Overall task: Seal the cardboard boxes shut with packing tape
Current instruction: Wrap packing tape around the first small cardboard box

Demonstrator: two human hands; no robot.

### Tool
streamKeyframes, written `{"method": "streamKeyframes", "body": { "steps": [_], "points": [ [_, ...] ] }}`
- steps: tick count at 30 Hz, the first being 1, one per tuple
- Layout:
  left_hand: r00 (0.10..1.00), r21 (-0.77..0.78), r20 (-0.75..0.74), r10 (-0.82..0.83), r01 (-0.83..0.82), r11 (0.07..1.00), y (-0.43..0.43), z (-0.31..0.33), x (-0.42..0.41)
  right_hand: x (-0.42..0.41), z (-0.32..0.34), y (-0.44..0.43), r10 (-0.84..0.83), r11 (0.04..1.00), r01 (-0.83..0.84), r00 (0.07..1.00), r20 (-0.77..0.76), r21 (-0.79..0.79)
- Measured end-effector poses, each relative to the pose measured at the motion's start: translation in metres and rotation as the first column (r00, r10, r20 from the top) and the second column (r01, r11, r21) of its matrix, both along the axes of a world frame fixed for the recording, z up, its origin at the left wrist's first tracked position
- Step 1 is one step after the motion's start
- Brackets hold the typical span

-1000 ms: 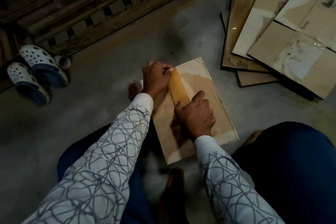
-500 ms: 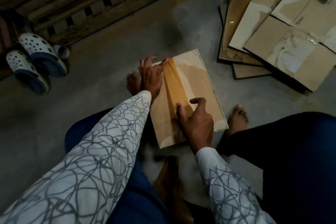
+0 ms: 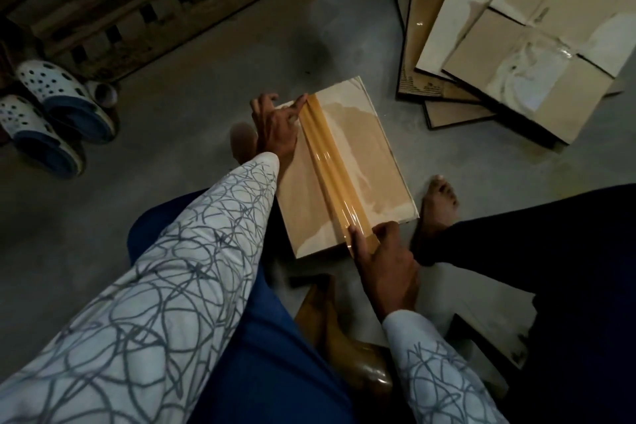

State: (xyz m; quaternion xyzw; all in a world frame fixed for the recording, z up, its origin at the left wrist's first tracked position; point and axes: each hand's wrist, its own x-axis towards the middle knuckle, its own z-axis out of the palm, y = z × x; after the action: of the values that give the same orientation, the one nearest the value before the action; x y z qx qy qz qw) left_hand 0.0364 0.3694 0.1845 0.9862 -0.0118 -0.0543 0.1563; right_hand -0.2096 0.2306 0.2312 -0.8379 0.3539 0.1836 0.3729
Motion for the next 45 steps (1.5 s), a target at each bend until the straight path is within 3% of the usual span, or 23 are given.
{"method": "streamKeyframes", "body": {
  "steps": [8,15,17,22,30,38,41,45],
  "points": [
    [1.000,0.007,0.014,-0.026,0.026,1.000,0.005,-0.001,0.000,0.008,-0.025,0.005,-0.074,0.996,0.080,0.982,-0.174,0.029],
    [0.999,-0.098,0.035,-0.039,0.042,0.994,0.004,-0.012,0.006,0.016,-0.037,0.008,-0.092,0.996,0.087,0.978,-0.185,-0.035],
    [0.992,-0.088,0.032,-0.121,0.123,0.989,-0.002,-0.019,0.003,0.017,-0.039,0.008,-0.092,0.996,0.087,0.977,-0.193,-0.032],
    [0.923,0.164,-0.042,-0.383,0.385,0.908,-0.014,-0.036,-0.051,0.017,-0.041,0.009,-0.100,0.995,0.100,0.979,-0.177,-0.007],
    [0.901,0.131,-0.299,-0.316,0.366,0.921,-0.034,-0.016,-0.143,0.015,-0.038,0.009,-0.109,0.993,0.113,0.980,-0.166,0.015],
    [0.788,0.140,-0.510,-0.345,0.471,0.871,-0.031,0.015,-0.199,0.012,-0.026,0.006,-0.148,0.984,0.161,0.977,-0.156,0.077],
    [0.750,0.098,-0.571,-0.333,0.465,0.880,-0.033,0.028,-0.206,0.009,-0.024,0.002,-0.216,0.957,0.241,0.964,-0.157,0.161],
    [0.698,0.095,-0.628,-0.344,0.508,0.856,-0.035,0.044,-0.210,0.007,-0.029,-0.005,-0.389,0.842,0.401,0.915,-0.109,0.361]
  ]
}}
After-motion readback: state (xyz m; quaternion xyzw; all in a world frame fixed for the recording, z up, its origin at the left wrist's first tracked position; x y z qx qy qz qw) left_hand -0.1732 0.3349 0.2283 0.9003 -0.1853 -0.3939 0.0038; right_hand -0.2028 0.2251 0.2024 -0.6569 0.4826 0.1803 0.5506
